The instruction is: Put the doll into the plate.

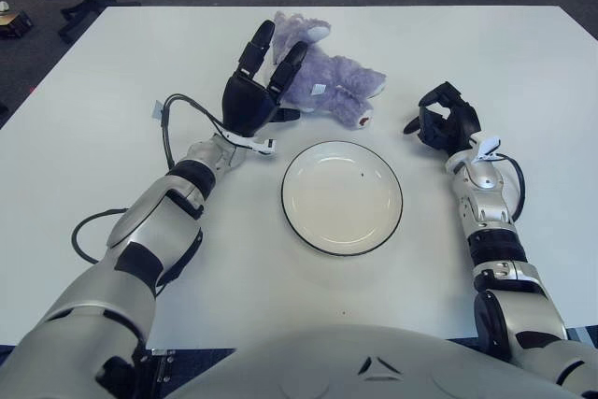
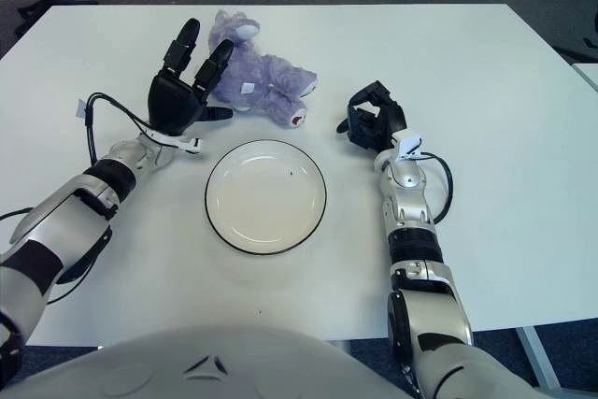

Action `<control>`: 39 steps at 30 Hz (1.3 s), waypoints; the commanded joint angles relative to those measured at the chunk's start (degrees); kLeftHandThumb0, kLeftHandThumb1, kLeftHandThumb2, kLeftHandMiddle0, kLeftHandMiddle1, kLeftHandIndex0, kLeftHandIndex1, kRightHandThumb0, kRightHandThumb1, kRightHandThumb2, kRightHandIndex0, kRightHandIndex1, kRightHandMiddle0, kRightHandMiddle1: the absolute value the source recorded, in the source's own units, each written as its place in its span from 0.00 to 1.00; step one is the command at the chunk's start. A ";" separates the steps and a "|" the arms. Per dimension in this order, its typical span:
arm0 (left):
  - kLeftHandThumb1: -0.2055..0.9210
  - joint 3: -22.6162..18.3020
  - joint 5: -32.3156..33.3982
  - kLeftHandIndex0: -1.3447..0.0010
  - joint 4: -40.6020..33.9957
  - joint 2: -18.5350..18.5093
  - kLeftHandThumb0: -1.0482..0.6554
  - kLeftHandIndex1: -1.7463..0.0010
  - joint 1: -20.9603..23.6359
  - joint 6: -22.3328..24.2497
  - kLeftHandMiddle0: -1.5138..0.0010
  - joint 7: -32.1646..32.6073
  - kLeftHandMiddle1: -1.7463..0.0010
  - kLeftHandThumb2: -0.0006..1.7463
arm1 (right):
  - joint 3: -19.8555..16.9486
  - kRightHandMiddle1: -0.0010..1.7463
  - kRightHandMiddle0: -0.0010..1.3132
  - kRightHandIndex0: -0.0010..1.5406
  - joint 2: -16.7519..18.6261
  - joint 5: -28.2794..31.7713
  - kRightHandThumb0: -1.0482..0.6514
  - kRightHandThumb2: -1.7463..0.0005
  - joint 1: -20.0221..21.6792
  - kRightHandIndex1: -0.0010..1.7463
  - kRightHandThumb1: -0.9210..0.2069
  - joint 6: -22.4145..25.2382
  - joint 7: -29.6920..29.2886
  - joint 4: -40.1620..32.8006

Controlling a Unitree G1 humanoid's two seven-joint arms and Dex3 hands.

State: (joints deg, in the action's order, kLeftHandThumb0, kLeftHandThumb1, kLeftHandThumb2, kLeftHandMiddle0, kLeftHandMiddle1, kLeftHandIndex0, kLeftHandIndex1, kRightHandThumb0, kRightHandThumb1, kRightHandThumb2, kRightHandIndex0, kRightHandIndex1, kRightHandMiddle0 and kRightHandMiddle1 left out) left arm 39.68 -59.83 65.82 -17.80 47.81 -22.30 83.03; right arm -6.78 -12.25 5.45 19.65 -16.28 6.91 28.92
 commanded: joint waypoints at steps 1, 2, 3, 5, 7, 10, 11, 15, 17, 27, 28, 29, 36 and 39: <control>0.93 1.20 -0.10 0.72 1.76 1.34 0.46 0.99 -1.83 -0.44 0.86 1.13 1.00 0.00 | 0.51 1.00 0.29 0.59 0.20 -0.93 0.39 0.49 -1.62 1.00 0.25 2.88 0.36 2.55; 0.93 1.25 0.01 0.72 1.87 1.43 0.46 0.99 -1.80 -0.48 0.86 1.24 1.00 0.00 | 0.50 1.00 0.29 0.59 0.20 -0.92 0.39 0.49 -1.63 1.00 0.25 2.86 0.40 2.57; 0.93 1.30 0.10 0.72 1.96 1.49 0.47 0.99 -1.78 -0.50 0.86 1.32 1.00 0.00 | 0.49 1.00 0.29 0.59 0.19 -0.91 0.39 0.49 -1.63 1.00 0.25 2.85 0.43 2.58; 0.93 1.36 0.30 0.72 2.14 1.59 0.47 0.99 -1.71 -0.63 0.86 1.46 1.00 0.00 | 0.48 1.00 0.29 0.59 0.19 -0.90 0.39 0.49 -1.63 1.00 0.25 2.85 0.48 2.62; 0.93 1.46 0.42 0.72 2.30 1.67 0.47 0.99 -1.65 -0.73 0.86 1.56 1.00 0.00 | 0.46 1.00 0.29 0.59 0.18 -0.90 0.39 0.49 -1.63 1.00 0.25 2.84 0.52 2.64; 0.94 1.57 0.59 0.72 2.56 1.82 0.47 0.99 -1.57 -0.97 0.86 1.65 1.00 0.00 | 0.42 1.00 0.28 0.59 0.17 -0.87 0.39 0.49 -1.63 1.00 0.25 2.87 0.61 2.67; 0.94 1.61 0.64 0.73 2.63 1.85 0.47 0.99 -1.54 -1.04 0.86 1.65 1.00 0.00 | 0.41 1.00 0.28 0.59 0.18 -0.87 0.39 0.49 -1.63 1.00 0.25 2.88 0.62 2.68; 0.94 1.77 0.83 0.73 2.90 1.96 0.47 0.99 -1.47 -1.30 0.86 1.57 1.00 0.00 | 0.37 1.00 0.28 0.59 0.22 -0.87 0.39 0.49 -1.58 1.00 0.25 2.90 0.69 2.79; 0.94 1.83 0.88 0.73 2.97 1.98 0.46 0.99 -1.44 -1.33 0.85 1.59 1.00 0.00 | 0.35 1.00 0.28 0.59 0.23 -0.87 0.39 0.49 -1.57 1.00 0.25 2.90 0.71 2.80; 0.93 2.31 1.05 0.73 3.47 2.32 0.46 1.00 -1.11 -1.81 0.85 -0.80 1.00 0.00 | 0.31 1.00 0.28 0.59 0.26 -0.79 0.39 0.49 -1.53 1.00 0.25 3.02 1.00 2.75; 0.93 2.36 1.07 0.73 3.51 2.35 0.46 1.00 -1.06 -1.87 0.85 -1.20 1.00 0.00 | 0.32 1.00 0.28 0.59 0.26 -0.80 0.39 0.49 -1.54 1.00 0.25 3.05 1.02 2.71; 0.93 2.38 1.09 0.74 3.52 2.36 0.46 1.00 -1.04 -1.90 0.85 -1.40 1.00 0.00 | 0.32 1.00 0.28 0.59 0.27 -0.80 0.39 0.49 -1.55 1.00 0.25 3.06 1.03 2.69; 0.93 2.26 1.91 0.76 3.24 2.43 0.45 1.00 -0.91 -2.33 0.85 -6.87 1.00 0.00 | 0.36 1.00 0.28 0.59 0.30 -0.86 0.39 0.50 -1.62 1.00 0.24 3.13 1.04 2.45; 0.93 2.20 2.14 0.78 2.91 2.42 0.45 1.00 -0.84 -2.13 0.85 -8.76 1.00 0.00 | 0.36 1.00 0.28 0.59 0.33 -0.90 0.39 0.50 -1.57 1.00 0.24 3.13 1.01 2.48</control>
State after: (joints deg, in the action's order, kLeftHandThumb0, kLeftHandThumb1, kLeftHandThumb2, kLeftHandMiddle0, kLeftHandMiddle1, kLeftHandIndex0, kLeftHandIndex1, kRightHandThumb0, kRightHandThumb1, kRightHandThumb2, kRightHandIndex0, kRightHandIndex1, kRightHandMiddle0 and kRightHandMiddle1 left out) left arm 41.19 -57.99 68.03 -16.45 48.99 -24.38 76.11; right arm -7.08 -12.28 5.48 19.78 -16.28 7.69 29.13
